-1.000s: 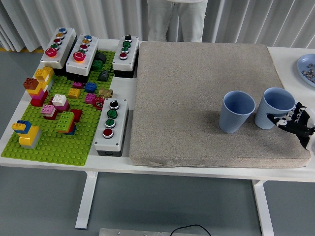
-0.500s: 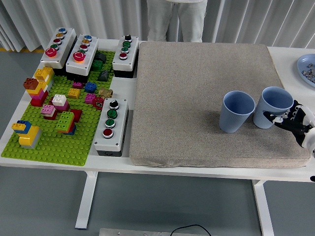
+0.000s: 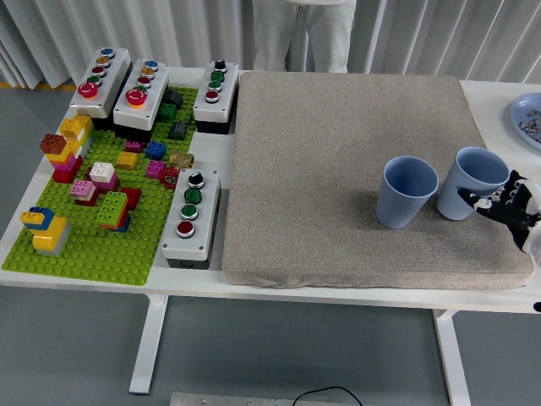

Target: Pick cup pour cup place

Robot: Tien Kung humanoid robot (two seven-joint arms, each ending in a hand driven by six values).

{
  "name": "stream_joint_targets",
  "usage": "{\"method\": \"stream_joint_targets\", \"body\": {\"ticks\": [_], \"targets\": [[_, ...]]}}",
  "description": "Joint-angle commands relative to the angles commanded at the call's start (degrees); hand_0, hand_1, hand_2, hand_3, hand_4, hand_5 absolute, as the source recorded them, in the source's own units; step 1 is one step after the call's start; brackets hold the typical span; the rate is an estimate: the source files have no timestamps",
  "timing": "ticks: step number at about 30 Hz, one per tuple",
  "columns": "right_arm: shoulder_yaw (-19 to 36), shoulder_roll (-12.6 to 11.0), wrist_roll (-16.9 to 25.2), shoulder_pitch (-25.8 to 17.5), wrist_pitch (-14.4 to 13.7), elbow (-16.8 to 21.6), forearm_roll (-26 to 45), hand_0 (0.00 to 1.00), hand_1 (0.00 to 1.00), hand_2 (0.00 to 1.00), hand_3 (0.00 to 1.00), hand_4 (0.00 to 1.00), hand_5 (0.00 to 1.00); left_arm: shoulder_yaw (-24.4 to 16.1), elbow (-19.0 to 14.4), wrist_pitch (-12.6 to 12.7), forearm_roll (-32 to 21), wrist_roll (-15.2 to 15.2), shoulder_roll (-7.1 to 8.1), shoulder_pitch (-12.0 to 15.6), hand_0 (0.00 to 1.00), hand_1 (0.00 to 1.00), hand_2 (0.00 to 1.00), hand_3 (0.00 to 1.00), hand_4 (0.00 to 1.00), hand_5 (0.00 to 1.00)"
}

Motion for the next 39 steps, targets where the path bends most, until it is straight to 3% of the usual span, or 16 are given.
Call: {"method": "stream_joint_targets", "body": {"ticks": [1, 20, 26, 34, 39], "targets": [[0.0, -0.1, 0.1, -0.1, -0.1, 0.1, 0.1, 0.783, 0.705, 0.64, 0.723, 0.786, 0.258, 0.0, 0.0, 0.0, 0.0, 0.0, -0.01, 0.0, 0.694, 0.73, 0.758, 0.633, 0.483, 0.934], [1.1, -1.4, 0.5, 0.1, -2.0, 1.8, -2.3, 0.746, 0.663, 0.586, 0.704, 0.77, 0.222, 0.1, 0.0, 0.0, 0.0, 0.0, 0.17, -0.1, 0.694, 0.73, 0.756, 0.632, 0.484, 0.933], [0.5, -1.7, 0.7, 0.4, -4.1, 2.2, -4.8, 0.726, 0.647, 0.577, 0.694, 0.77, 0.223, 0.7, 0.0, -0.1, -0.6, -0.1, 0.34, 0.0, 0.695, 0.73, 0.758, 0.632, 0.483, 0.932], [-1.9, -2.0, -0.9, -0.3, -7.6, 6.7, -12.4, 0.725, 0.652, 0.58, 0.696, 0.757, 0.214, 0.7, 0.0, -0.1, -0.6, 0.0, 0.4, 0.2, 0.695, 0.73, 0.757, 0.633, 0.483, 0.931], [-2.6, -2.0, -1.1, -0.2, -8.8, 7.9, -13.2, 0.721, 0.651, 0.575, 0.693, 0.753, 0.194, 0.6, 0.0, -0.1, -0.4, 0.0, 0.42, 0.2, 0.695, 0.73, 0.756, 0.632, 0.483, 0.929]]}}
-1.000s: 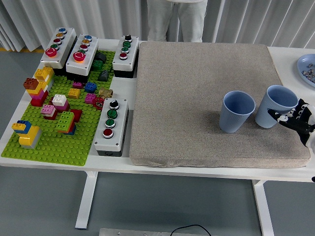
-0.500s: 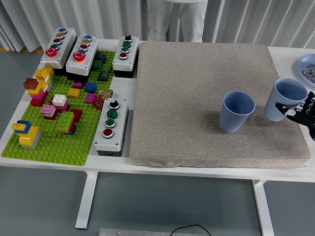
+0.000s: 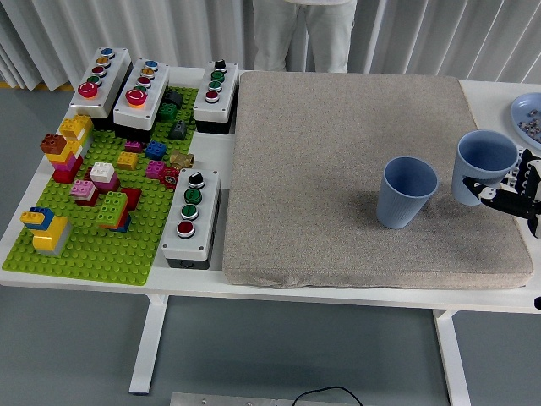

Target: Pick cup pour cup place

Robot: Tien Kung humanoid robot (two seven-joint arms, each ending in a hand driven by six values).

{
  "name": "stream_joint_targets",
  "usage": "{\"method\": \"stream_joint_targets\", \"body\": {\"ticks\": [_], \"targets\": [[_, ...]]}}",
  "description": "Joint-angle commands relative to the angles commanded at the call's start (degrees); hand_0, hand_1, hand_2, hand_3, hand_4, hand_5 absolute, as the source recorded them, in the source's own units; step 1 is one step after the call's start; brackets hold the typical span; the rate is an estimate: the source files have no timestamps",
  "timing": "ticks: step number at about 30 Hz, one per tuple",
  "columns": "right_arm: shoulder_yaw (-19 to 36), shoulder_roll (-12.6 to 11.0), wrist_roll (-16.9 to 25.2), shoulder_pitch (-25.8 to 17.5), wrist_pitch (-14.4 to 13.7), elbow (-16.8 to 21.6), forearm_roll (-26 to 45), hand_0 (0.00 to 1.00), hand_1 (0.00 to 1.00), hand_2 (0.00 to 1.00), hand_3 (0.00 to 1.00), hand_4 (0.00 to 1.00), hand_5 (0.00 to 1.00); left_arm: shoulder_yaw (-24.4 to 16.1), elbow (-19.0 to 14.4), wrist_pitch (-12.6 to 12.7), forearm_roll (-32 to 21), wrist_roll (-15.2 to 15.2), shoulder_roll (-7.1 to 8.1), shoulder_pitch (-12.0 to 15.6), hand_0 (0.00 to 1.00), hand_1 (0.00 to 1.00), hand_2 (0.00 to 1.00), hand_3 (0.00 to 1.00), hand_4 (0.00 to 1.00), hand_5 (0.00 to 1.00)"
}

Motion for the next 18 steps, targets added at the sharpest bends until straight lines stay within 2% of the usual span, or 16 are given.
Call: {"method": "stream_joint_targets", "body": {"ticks": [12, 18], "targets": [[-1.3, -0.8, -1.3, -0.9, -2.3, 4.5, -5.6, 0.72, 0.646, 0.571, 0.691, 0.742, 0.174, -0.9, 0.0, 0.0, 0.8, 0.1, -0.03, -0.1, 0.695, 0.729, 0.756, 0.632, 0.484, 0.928], [-3.3, -0.9, -2.3, -0.9, -4.1, 6.2, -12.2, 0.72, 0.644, 0.568, 0.688, 0.74, 0.173, -1.5, 0.0, 0.0, 1.4, 0.2, -0.07, -0.1, 0.695, 0.728, 0.756, 0.632, 0.484, 0.928]]}}
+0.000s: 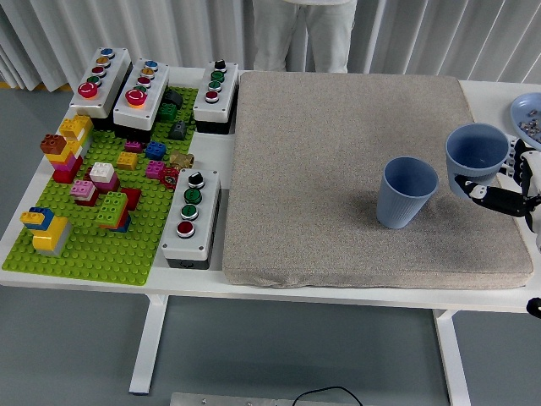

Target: Pick cup pour cup place

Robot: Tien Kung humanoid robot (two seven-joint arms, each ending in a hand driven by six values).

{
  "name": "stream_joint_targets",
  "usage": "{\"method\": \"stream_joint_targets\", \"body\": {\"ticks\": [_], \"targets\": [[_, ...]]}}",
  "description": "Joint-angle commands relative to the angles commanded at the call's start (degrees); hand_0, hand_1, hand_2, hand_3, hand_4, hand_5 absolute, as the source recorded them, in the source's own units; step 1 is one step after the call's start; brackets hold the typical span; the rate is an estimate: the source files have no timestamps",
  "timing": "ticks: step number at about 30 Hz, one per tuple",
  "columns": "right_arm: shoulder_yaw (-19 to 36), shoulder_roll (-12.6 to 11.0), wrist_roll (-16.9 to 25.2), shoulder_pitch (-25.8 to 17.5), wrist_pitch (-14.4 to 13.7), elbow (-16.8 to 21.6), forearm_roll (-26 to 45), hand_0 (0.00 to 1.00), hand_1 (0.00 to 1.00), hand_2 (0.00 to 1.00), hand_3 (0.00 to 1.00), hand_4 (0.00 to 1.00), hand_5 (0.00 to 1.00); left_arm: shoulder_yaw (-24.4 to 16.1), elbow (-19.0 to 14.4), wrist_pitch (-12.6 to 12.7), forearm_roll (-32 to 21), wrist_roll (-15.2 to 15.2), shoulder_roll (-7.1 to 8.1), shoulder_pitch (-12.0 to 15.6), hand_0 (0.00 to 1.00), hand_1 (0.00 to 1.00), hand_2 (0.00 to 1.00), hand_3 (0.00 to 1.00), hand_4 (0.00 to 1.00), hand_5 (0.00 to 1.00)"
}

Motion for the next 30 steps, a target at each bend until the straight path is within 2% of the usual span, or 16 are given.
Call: {"method": "stream_joint_targets", "body": {"ticks": [10, 22, 30], "targets": [[-1.9, 0.0, -1.1, 0.9, -0.9, 0.9, -7.2, 0.723, 0.643, 0.567, 0.688, 0.734, 0.171, 0.1, 0.0, 0.0, -0.1, 0.0, 0.02, 0.1, 0.695, 0.728, 0.756, 0.632, 0.485, 0.928], [-3.3, -0.8, -3.2, 0.9, -1.4, 3.0, -20.6, 0.727, 0.642, 0.567, 0.686, 0.731, 0.174, -0.5, 0.0, 0.0, 0.5, 0.1, 0.06, 0.1, 0.695, 0.729, 0.757, 0.634, 0.485, 0.929], [-4.2, -1.2, -3.9, 0.9, -1.3, 4.0, -23.5, 0.728, 0.643, 0.567, 0.686, 0.73, 0.174, -0.1, 0.0, 0.0, 0.3, 0.1, 0.11, 0.2, 0.695, 0.729, 0.758, 0.633, 0.486, 0.929]]}}
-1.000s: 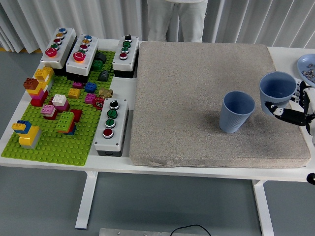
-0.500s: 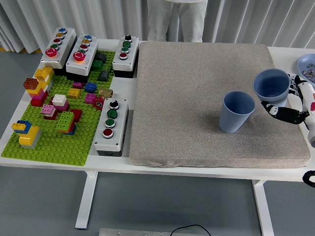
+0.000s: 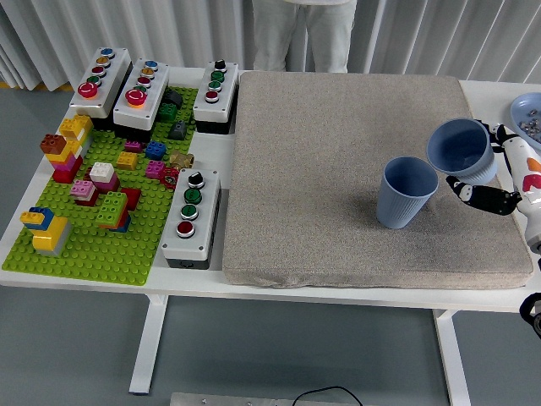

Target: Pick cup pour cup place

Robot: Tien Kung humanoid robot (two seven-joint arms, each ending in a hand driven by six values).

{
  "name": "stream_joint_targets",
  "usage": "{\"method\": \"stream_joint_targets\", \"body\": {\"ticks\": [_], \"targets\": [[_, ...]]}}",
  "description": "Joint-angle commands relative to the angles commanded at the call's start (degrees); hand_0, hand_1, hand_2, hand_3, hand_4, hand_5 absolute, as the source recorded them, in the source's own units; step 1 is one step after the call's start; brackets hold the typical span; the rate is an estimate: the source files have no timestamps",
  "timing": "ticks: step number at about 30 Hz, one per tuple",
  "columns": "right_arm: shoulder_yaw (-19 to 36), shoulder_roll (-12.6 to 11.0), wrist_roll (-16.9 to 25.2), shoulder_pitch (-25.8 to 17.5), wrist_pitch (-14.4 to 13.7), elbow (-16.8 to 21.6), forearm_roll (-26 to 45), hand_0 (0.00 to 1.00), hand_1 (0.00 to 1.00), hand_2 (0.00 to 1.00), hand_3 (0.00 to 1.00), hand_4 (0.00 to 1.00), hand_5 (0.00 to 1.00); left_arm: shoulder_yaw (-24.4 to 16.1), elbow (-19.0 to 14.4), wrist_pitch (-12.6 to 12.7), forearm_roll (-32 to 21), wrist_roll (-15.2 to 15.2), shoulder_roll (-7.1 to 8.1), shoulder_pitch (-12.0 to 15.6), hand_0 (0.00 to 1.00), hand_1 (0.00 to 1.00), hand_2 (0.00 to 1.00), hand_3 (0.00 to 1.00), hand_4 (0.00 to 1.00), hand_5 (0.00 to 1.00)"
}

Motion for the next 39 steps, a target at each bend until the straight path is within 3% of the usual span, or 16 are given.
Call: {"method": "stream_joint_targets", "body": {"ticks": [15, 27, 39], "targets": [[-0.8, -1.3, -0.1, 0.7, -0.3, 0.6, -5.0, 0.733, 0.644, 0.566, 0.686, 0.726, 0.174, 0.2, 0.0, 0.0, -0.1, -0.1, 0.08, 0.0, 0.696, 0.729, 0.758, 0.635, 0.485, 0.93], [-3.0, -4.4, 0.2, 1.6, -1.8, 1.6, -5.7, 0.735, 0.644, 0.565, 0.685, 0.723, 0.176, -0.3, 0.0, 0.0, 0.2, 0.0, 0.08, -0.1, 0.695, 0.73, 0.759, 0.636, 0.487, 0.933], [-6.6, -5.8, 2.5, 3.5, -4.5, -2.0, -5.8, 0.739, 0.642, 0.56, 0.679, 0.721, 0.175, -0.3, 0.0, 0.0, 0.2, -0.1, 0.13, -0.2, 0.696, 0.73, 0.759, 0.637, 0.487, 0.934]]}}
